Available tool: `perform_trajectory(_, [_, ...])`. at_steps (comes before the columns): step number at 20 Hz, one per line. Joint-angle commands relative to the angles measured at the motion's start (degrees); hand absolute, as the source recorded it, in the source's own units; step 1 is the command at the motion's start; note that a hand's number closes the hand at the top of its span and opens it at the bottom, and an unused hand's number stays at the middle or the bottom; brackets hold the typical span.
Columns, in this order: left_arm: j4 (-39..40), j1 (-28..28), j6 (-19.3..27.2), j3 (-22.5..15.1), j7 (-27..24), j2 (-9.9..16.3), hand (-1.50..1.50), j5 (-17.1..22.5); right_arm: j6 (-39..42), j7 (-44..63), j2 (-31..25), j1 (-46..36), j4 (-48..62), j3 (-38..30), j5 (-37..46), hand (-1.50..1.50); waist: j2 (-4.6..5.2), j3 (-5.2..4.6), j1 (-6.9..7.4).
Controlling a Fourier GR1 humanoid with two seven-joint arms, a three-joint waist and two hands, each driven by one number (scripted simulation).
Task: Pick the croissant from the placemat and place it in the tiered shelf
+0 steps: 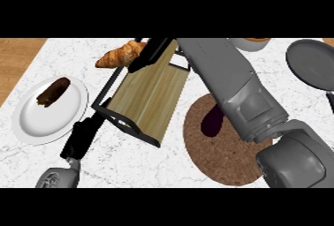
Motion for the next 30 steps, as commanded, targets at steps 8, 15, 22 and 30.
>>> perform_trajectory(8, [0.18,2.31,2.53,0.02,-1.55,-1.17,0.0,-1.32,-14.81,2.03,-9.62,1.57,-3.59,-9.41,-8.36,-1.5,0.7,-0.06,-2.06])
perform_trajectory(15, [-1.24,1.01,0.31,1.06,-1.05,0.17,0.0,0.51,-10.45,6.31,-20.94,4.85,-2.51,-8.98,-7.26,-1.5,1.39,0.03,-0.73])
perform_trajectory(22, [-1.58,0.47,1.64,-1.01,-1.15,-0.95,0.0,-1.85,-1.34,0.39,-26.88,9.64,-3.74,-8.21,-6.36,-1.5,1.91,0.18,0.25])
perform_trajectory(30, [-0.38,-0.23,0.97,-0.64,-0.93,-1.31,0.0,-0.99,5.31,-3.0,-31.05,11.06,-4.26,-6.45,-4.35,-1.5,2.29,0.18,1.06])
